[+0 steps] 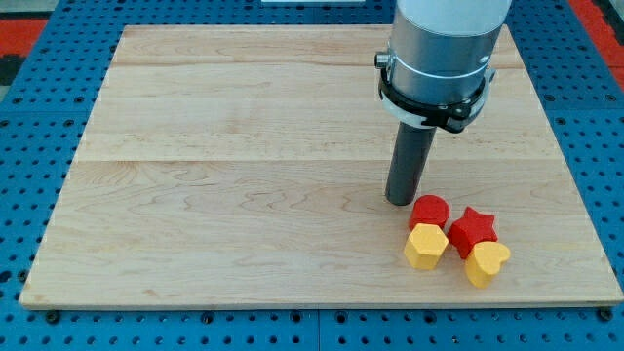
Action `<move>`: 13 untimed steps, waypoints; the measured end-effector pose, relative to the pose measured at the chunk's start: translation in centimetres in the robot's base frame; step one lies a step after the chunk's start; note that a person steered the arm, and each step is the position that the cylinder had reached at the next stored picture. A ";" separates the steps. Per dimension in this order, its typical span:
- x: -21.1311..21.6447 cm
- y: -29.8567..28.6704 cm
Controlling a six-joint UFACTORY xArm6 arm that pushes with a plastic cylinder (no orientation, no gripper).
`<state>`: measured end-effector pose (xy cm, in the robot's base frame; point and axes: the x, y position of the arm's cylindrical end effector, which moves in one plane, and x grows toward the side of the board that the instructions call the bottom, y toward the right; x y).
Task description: Point your arm at the bottom side of the green blocks
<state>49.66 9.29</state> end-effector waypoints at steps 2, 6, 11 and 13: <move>-5.4 0.2; -5.7 0.5; -5.9 2.4; -5.9 2.6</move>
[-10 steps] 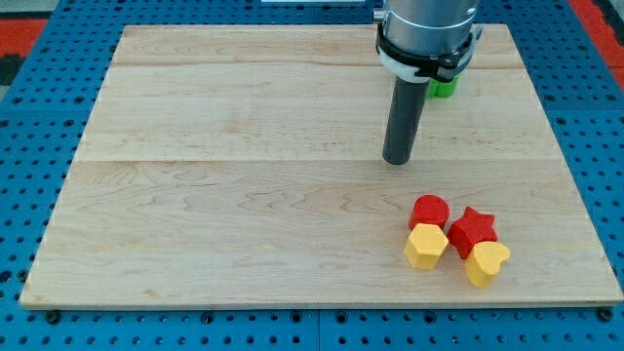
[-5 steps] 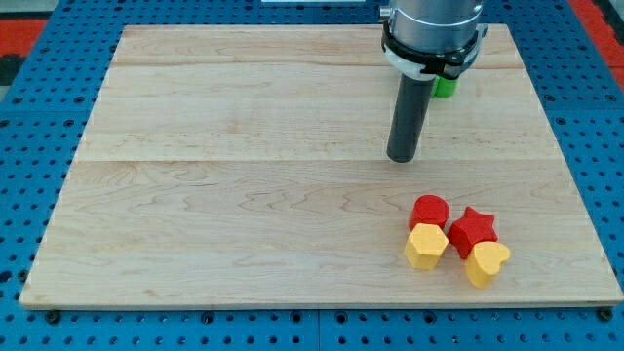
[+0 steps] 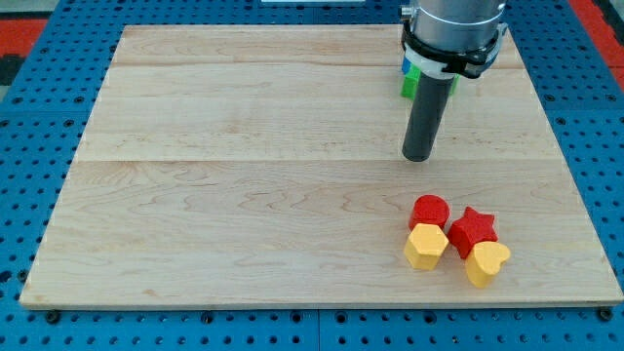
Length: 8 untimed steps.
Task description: Point your arm at the bottom side of the green blocks
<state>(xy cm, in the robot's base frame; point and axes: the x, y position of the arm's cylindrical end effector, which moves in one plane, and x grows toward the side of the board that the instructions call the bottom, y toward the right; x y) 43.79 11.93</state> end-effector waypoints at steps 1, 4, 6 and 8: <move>0.0 0.0; 0.0 1.0; 0.0 2.3; 0.0 3.4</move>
